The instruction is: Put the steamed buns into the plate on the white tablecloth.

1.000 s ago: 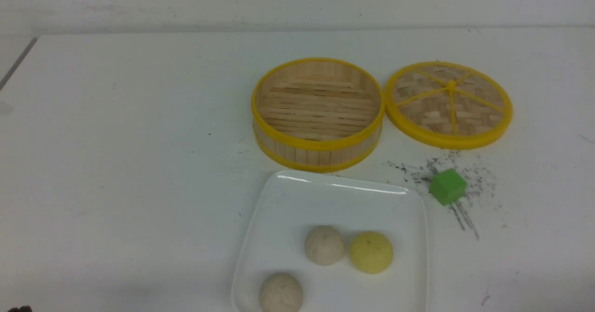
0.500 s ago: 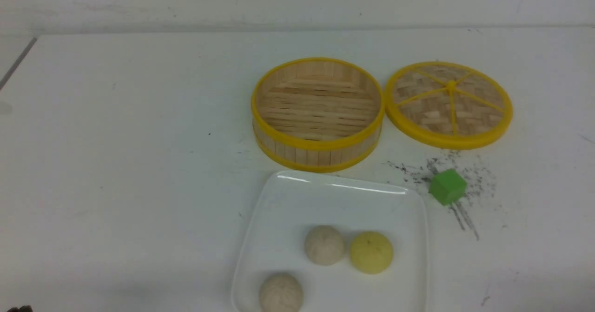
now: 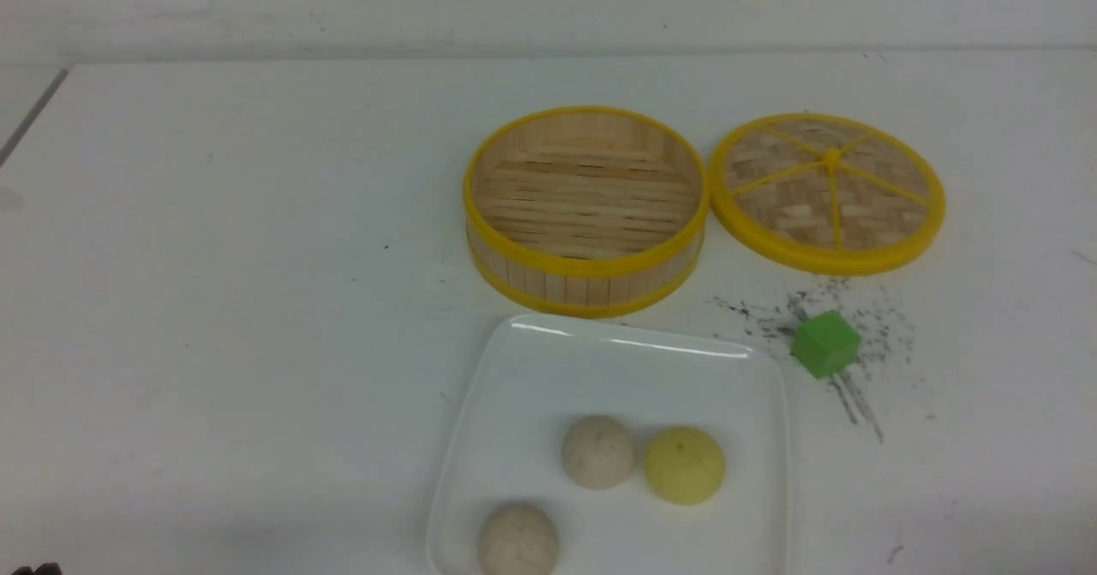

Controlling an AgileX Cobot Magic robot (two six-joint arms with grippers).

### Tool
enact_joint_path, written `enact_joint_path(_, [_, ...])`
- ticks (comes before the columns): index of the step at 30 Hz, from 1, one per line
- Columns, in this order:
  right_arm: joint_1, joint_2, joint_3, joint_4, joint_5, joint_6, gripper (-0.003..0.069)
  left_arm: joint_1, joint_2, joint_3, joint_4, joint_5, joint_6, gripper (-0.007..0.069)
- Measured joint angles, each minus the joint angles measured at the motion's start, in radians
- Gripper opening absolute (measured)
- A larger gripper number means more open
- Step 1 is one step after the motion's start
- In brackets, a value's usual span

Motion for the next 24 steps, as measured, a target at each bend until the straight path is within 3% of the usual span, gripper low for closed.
enact_joint_path(24, [0.0,0.0,0.0,0.0,0.0,0.0,0.0239,0.0,0.0,0.0,0.003,0.0,0.002,0.0137])
